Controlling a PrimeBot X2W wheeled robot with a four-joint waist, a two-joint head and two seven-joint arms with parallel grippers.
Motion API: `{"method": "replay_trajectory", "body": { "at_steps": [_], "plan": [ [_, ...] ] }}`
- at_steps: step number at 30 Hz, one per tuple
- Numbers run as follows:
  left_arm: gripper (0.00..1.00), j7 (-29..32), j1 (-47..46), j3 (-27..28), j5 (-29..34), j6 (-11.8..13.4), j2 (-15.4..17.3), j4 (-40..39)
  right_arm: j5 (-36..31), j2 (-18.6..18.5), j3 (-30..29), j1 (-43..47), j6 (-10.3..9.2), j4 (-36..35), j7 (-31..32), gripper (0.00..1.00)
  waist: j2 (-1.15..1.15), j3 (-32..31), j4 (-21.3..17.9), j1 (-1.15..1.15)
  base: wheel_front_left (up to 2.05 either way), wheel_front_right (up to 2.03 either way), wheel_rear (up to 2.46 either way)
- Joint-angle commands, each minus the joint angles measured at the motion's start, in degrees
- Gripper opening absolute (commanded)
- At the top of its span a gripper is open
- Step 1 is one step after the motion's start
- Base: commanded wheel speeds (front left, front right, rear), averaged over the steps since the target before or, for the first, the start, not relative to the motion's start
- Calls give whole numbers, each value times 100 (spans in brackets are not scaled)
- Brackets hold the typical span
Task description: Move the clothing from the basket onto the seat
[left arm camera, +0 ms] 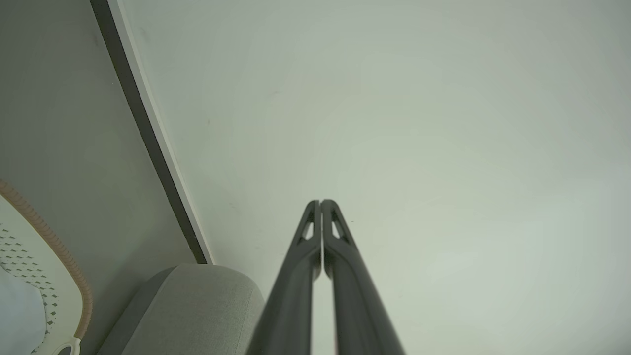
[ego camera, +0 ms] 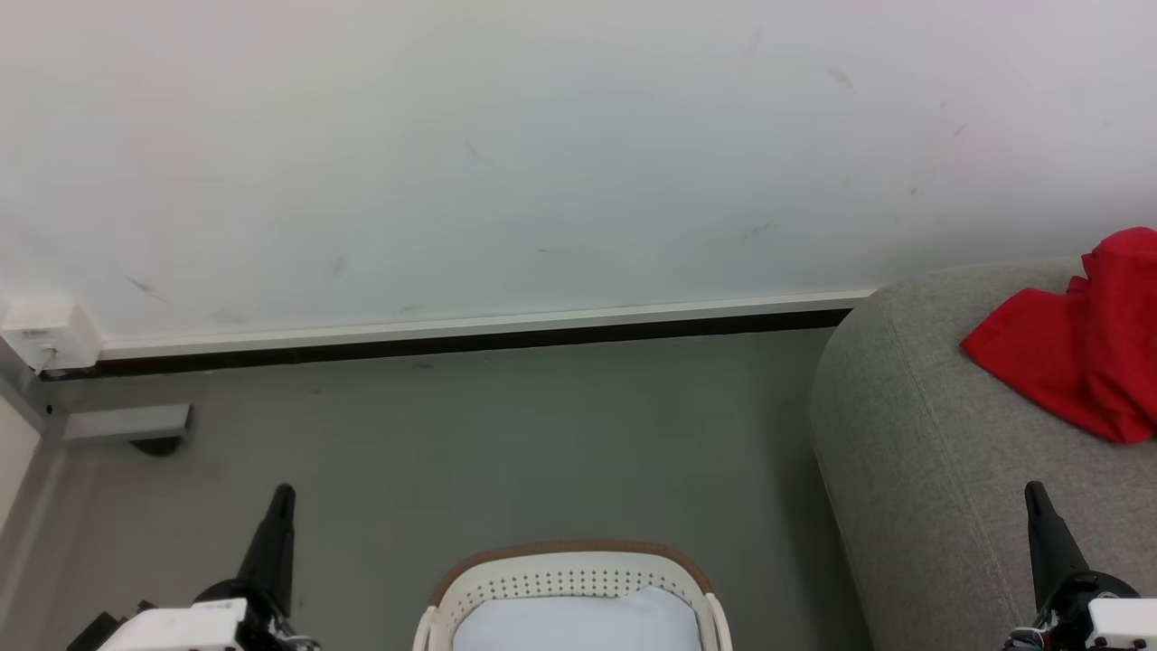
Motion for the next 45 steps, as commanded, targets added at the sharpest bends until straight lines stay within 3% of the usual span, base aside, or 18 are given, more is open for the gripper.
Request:
{"method": "replay_trajectory", "body": {
  "at_steps": [1,45],
  "plan": [
    [0,24,-54,16,-76,-30,37,-19,5,-46,-23,-76,-12,-34,18,0,0,0,0,0,0,0,0],
    [0,22,-53,13,-78,-29,38,-20,6,-46,-22,-75,-12,-33,17,0,0,0,0,0,0,0,0]
  ]
}}
